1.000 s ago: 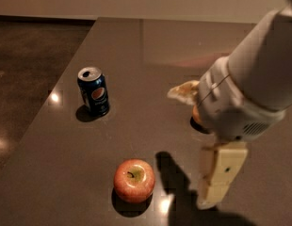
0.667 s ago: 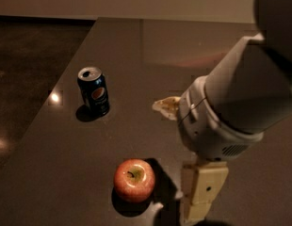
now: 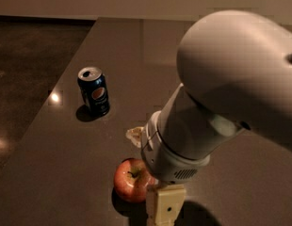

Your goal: Pick apple

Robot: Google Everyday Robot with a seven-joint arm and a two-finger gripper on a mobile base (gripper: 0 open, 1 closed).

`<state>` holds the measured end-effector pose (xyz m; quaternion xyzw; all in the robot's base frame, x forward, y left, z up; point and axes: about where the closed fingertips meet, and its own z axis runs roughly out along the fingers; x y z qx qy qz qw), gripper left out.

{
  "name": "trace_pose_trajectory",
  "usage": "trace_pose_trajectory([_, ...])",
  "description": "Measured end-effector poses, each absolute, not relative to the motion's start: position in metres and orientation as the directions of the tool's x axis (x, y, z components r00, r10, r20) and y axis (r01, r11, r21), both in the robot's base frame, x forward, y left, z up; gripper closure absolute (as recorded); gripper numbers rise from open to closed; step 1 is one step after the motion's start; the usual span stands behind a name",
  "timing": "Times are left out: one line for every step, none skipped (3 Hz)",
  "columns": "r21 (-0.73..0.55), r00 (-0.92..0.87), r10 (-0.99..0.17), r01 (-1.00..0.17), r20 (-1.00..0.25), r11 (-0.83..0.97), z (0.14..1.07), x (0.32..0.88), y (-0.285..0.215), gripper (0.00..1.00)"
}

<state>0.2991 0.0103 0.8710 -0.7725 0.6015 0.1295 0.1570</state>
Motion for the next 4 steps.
trace_pose_trajectory([-0.064,0.245,-0.878,-0.969,-0.411,-0.24,0.86,0.298,0.021,0.0])
trace_pose_trajectory([-0.059,0.252,-0.872,-0.966,-0.421,-0.251,0.847,0.298,0.03,0.0])
trace_pose_trajectory([-0.054,0.244,-0.872,-0.968,-0.423,-0.244,0.843,0.305,0.03,0.12])
trace_pose_trajectory([-0.042,0.229,-0.867,-0.971,-0.442,-0.234,0.851,0.316,0.027,0.36])
